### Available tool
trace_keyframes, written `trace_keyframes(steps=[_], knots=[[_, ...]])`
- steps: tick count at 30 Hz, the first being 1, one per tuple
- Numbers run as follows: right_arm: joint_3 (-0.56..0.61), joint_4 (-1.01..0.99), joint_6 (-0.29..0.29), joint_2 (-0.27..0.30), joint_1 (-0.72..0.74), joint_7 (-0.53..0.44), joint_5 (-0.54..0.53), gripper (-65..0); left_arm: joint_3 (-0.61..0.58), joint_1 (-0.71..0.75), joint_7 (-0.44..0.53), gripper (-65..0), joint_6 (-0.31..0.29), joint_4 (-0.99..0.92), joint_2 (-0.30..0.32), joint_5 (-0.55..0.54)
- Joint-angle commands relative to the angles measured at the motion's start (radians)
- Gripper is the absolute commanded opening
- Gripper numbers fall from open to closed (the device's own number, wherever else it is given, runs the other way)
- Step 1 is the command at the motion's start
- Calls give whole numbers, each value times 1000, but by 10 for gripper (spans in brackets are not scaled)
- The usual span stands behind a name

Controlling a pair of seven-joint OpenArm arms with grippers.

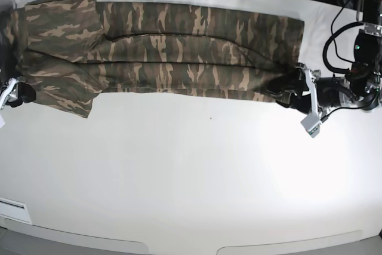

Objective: Fold the T-shirt properly
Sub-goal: 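Hold the folded edge with both grippers and smooth it flat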

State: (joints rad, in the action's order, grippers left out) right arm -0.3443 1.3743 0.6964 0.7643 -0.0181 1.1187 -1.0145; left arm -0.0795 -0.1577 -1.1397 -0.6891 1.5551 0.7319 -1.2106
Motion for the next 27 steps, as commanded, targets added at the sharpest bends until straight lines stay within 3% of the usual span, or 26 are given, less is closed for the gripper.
trace_keyframes(steps=[1,3,8,11,15,24,25,27], knots=[[-12,9,2,10,12,-45,26,-304,9,-17,26,-340,-9,11,19,-20],[-12,9,-27,-17,13,-97,106,-293,9,-17,26,-340,-9,11,19,-20],[-12,9,-226,-53,13,-153,283,-272,9,-17,25,-340,-9,11,19,-19],[-12,9,-283,-85,12,-157,344,-272,9,-17,25,-340,-9,11,19,-20],[-12,8,-281,-126,10,-153,342,-272,9,-17,25,-340,-9,11,19,-20],[-12,9,-172,-154,12,-147,298,-274,9,-17,26,-340,-9,11,19,-20],[-12,9,-152,-154,13,-147,279,-286,9,-18,26,-340,-9,11,19,-20],[-12,9,-111,-151,13,-146,241,-383,9,-17,26,-340,-9,11,18,-20]])
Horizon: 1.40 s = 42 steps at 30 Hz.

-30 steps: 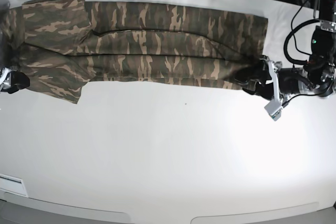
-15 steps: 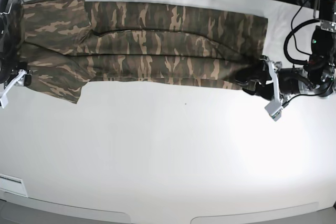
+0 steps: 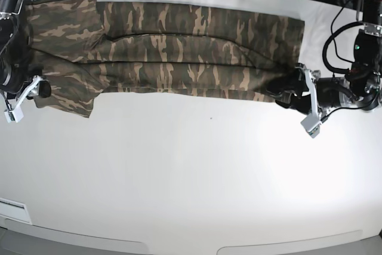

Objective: Fold the T-shirt properly
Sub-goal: 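Hold the folded edge with both grippers and smooth it flat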

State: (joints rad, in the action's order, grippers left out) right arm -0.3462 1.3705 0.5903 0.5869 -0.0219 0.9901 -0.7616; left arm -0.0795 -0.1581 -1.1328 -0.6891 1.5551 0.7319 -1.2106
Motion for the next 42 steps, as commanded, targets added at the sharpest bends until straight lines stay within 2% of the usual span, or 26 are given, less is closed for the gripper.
trace_keyframes(steps=[1,3,5,7,13,18,21,26,33,42], knots=[[-10,13,4,29,18,-13,-26,-465,9,-17,19,-340,-9,11,19,-20],[-10,13,16,35,24,9,-54,-639,9,-17,19,-340,-9,11,19,-20],[-10,14,35,46,25,16,-101,-650,9,-17,19,-340,-9,11,19,-20],[-10,16,107,59,24,42,-166,-650,9,-17,19,-340,-9,11,19,-20],[-10,32,108,113,2,276,-544,-650,9,-17,19,-340,-9,11,19,-20],[-56,132,108,130,-70,353,-705,-650,9,-17,19,-340,-9,11,19,-20],[-126,234,108,128,-139,406,-722,-650,9,-17,18,-340,-9,11,19,-20],[-236,380,108,127,-274,406,-722,-650,9,-17,19,-340,-9,11,19,-20],[-244,452,108,114,-421,406,-722,-650,9,-17,19,-340,-9,11,19,-21],[-244,500,108,106,-507,406,-722,-650,9,-17,19,-340,-9,11,19,-29]])
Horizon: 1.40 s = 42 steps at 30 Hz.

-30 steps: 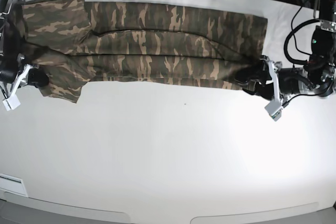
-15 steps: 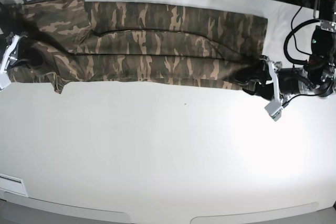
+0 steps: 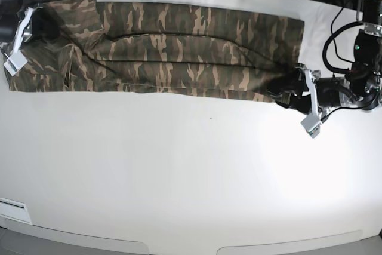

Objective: Fold the T-shirt properly
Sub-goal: 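Hold the folded edge with both grippers and smooth it flat, then release the fabric and lift both grippers away from the shirt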

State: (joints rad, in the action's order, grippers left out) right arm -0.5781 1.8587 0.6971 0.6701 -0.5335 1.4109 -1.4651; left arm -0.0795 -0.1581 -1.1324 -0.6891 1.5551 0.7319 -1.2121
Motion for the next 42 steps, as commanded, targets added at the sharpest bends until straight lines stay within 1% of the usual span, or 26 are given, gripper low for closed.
trace_keyframes(steps=[1,8,9,10,11,12,14,15,16,17,20,24,28,30,31,32,33,35,36,39,42], knots=[[-12,10,1,23,5,-15,-18,-650,9,-17,19,-340,-9,11,19,-31],[-12,-38,1,21,5,-15,-11,-650,9,-17,18,-340,-9,11,19,-71],[-12,-50,1,18,5,-54,52,-650,9,-18,18,-340,-9,11,19,-71],[-12,-61,1,13,5,-95,111,-632,9,-17,18,-340,-9,11,19,-71],[-12,-71,1,6,5,-124,161,-571,9,-17,18,-340,-9,11,19,-71],[-12,-83,1,0,5,-143,196,-490,9,-17,18,-340,-9,11,19,-71],[-12,-101,1,-9,5,-143,241,-317,9,-18,18,-340,-9,11,19,-71],[-12,-103,1,-11,5,-143,262,-258,9,-18,18,-340,-9,11,19,-71],[-12,-104,1,-10,5,-142,281,-229,9,-18,19,-340,-9,11,19,-71],[-12,-102,1,-8,5,-133,292,-225,9,-18,19,-340,-9,11,19,-71],[-12,-84,1,11,5,-103,272,-226,9,-20,18,-340,-9,11,19,-71],[-35,2,1,31,5,-15,232,-226,9,-20,18,-340,-9,11,19,-71],[-127,105,1,31,6,-20,231,-226,9,-24,19,-340,-9,11,19,-71],[-177,136,-6,27,13,-102,230,-237,9,-29,19,-340,-9,11,19,-71],[-196,141,-31,23,13,-166,226,-268,9,-31,19,-340,-9,11,19,-72],[-204,140,-54,14,13,-216,211,-332,9,-32,19,-340,-9,11,19,-71],[-207,139,-56,-2,13,-238,209,-423,9,-34,19,-340,-9,11,19,-71],[-200,136,-11,-49,19,-246,212,-636,9,-37,19,-340,-9,11,20,-71],[-196,131,1,-77,18,-246,216,-650,9,-37,19,-340,-9,11,19,-72],[-174,89,1,-153,19,-267,264,-650,9,-44,35,-340,-9,12,19,-72],[-133,0,1,-189,19,-346,359,-650,9,-66,34,-340,-9,12,19,-71]])
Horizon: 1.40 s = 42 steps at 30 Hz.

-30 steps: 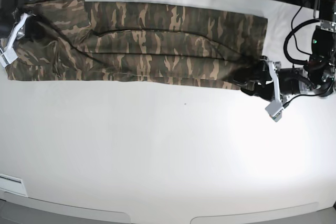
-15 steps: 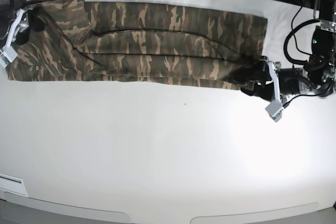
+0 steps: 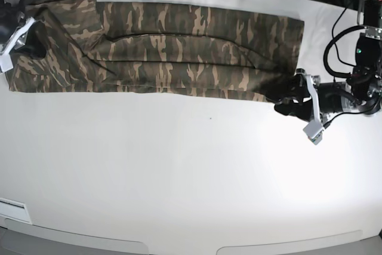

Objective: Fold the T-shirt properly
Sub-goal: 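Release the fabric and lift both grippers away from the shirt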

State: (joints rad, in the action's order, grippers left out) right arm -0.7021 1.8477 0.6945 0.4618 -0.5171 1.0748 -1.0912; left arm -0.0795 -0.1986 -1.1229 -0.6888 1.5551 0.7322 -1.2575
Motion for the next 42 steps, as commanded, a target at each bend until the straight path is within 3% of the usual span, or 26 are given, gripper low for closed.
trace_keyframes(steps=[1,4,10,18,20,24,30,34,39,42], knots=[[10,-25,4,16,9,-42,23,-650,9,-35,24,-340,-9,12,19,-24],[60,-135,4,15,58,-89,127,-650,15,-63,24,-340,-9,12,19,3],[95,-296,4,15,142,-87,131,-650,77,-77,24,-340,-9,12,19,31],[95,-344,4,15,148,-58,157,-650,264,-76,24,-340,-9,12,19,31],[95,-344,0,15,148,-62,188,-650,311,-76,23,-340,25,12,19,31],[95,-344,-135,14,148,-93,270,-650,372,-72,23,-340,48,11,19,51],[94,-338,-315,10,149,-123,435,-650,376,-50,24,-340,57,11,18,53],[93,-338,-470,-16,153,-148,575,-650,375,-16,24,-340,57,11,18,49],[90,-338,-498,-46,203,-140,603,-650,375,2,25,-340,58,11,16,36],[64,-331,-486,-46,241,-112,602,-650,375,13,24,-340,57,11,16,34]])
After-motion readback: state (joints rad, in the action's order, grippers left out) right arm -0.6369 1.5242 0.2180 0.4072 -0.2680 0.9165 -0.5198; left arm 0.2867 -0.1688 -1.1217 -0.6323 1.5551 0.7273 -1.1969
